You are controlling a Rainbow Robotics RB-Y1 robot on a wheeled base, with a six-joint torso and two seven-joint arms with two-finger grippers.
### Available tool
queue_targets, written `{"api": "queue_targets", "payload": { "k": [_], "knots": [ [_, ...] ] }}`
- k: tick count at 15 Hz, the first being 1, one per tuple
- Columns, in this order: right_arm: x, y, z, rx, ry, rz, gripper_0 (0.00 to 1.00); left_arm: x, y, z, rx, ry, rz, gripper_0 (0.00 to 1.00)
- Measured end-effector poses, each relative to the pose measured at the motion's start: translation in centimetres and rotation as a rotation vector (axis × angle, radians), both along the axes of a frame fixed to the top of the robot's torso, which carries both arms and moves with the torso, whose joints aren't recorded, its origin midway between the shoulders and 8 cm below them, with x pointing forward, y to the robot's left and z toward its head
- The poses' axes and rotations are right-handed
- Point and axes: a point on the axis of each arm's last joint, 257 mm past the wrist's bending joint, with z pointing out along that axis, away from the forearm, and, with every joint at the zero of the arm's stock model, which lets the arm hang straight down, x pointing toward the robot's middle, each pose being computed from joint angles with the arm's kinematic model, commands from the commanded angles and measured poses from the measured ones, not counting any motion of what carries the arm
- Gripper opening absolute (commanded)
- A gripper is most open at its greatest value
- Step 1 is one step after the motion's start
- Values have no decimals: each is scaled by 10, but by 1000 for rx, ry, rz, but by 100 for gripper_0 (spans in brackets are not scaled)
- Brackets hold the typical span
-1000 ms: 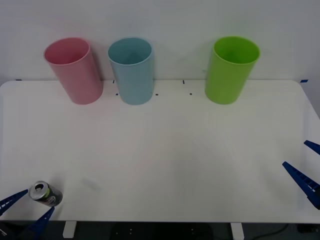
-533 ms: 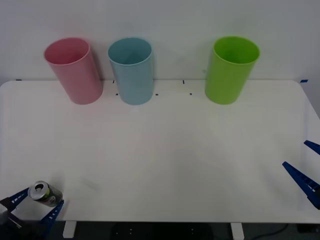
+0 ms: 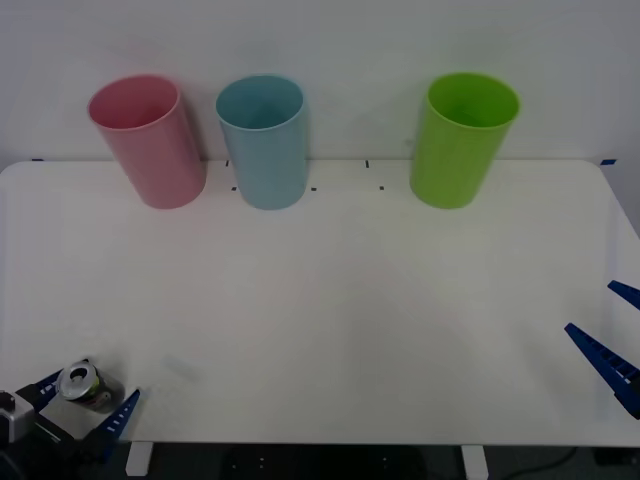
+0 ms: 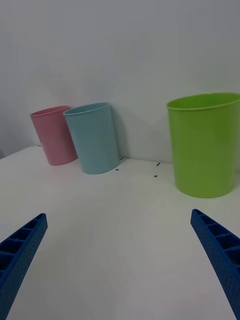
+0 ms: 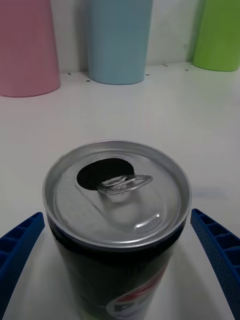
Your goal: Grasp the object on the table and drop it into the matching bin: aluminum can to the light blue bin, PET bottle to the pink bin.
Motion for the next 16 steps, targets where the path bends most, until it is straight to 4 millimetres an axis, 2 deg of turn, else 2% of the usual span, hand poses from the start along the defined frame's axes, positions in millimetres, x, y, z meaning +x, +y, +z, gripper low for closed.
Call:
{"api": "queue_targets", "payload": {
  "k": [4, 12, 13, 14, 15, 16],
  "knots": [
    [0, 0, 0, 0, 0, 0, 100, 9, -2, -2, -3, -9, 0, 100],
    [0, 0, 0, 0, 0, 0, 100, 6, 0, -1, -15, -12, 13, 100],
    [0, 0, 0, 0, 0, 0, 100, 6, 0, -1, -15, -14, 14, 97],
    [0, 0, 0, 0, 0, 0, 100, 7, -1, 0, -20, -16, 13, 12],
    [0, 0, 0, 0, 0, 0, 100, 7, -3, 0, -28, -17, 12, 0],
    [0, 0, 0, 0, 0, 0, 100, 7, -4, 1, -34, -19, 12, 0]
  ]
}}
